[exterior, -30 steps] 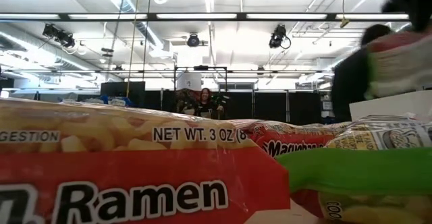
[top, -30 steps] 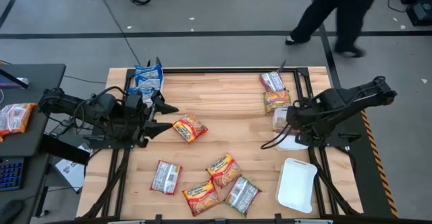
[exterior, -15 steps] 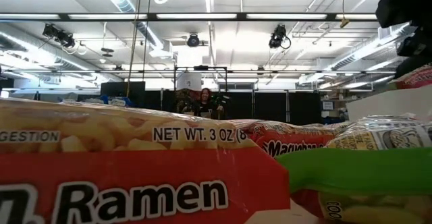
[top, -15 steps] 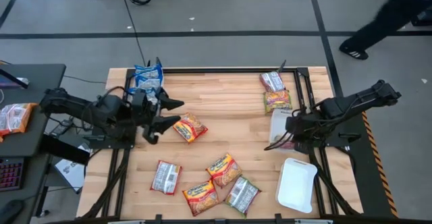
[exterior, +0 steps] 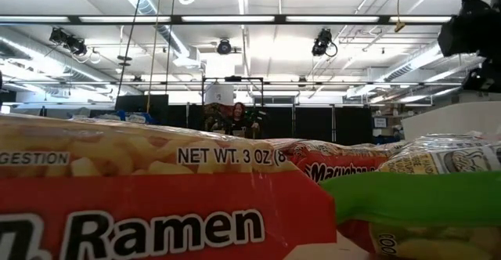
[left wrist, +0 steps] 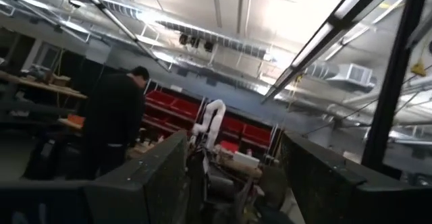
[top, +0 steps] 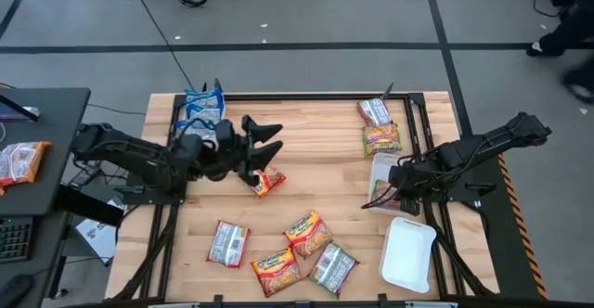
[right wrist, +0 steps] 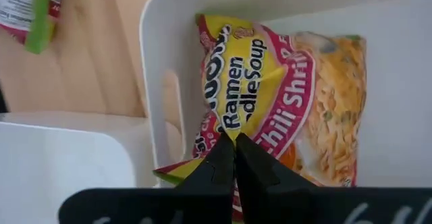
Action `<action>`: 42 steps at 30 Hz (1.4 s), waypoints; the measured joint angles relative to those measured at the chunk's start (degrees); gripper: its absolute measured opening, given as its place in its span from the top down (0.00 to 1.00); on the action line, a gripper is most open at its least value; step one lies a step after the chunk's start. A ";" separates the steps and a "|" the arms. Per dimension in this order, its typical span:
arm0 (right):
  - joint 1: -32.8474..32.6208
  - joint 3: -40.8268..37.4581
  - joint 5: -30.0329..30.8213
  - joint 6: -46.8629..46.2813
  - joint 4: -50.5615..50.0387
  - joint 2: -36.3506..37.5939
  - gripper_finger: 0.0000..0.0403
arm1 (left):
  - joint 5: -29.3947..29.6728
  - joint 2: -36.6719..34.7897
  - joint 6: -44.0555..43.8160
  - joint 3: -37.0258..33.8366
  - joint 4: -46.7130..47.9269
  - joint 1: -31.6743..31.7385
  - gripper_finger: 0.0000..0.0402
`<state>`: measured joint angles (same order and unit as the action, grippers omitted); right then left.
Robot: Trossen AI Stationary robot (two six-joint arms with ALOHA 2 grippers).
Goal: Sort Maruchan noodles
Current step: Put the green noodle pack into the middle right white bin
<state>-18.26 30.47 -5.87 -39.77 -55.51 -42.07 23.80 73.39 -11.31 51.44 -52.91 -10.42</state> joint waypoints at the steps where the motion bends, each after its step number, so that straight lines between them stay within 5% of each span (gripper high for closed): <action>1: -0.28 0.85 0.65 0.62 0.21 0.15 0.98 | 0.01 0.66 0.00 1.56 1.68 0.26 0.40; 10: -3.06 8.49 2.99 3.35 3.94 3.69 0.98 | -0.90 3.53 1.75 13.47 21.08 2.06 0.40; 16: -5.11 1.39 9.85 1.24 13.97 10.74 0.98 | -0.14 3.53 -0.33 13.51 23.57 1.77 0.40; 20: -5.36 -5.43 10.95 -1.85 19.42 14.22 0.98 | 3.85 5.32 -7.92 13.33 34.25 1.10 0.40; 27: -5.38 -13.86 11.30 -5.19 30.96 16.63 0.98 | 4.99 11.21 -13.04 13.51 39.39 -0.77 0.40; 42: -5.36 -20.29 10.84 -7.86 31.69 15.74 0.89 | 4.01 25.16 -8.24 13.42 44.90 -2.69 0.40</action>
<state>-23.62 10.17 4.96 -47.63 -23.82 -26.33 27.81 98.56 -19.55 64.86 -8.01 -13.11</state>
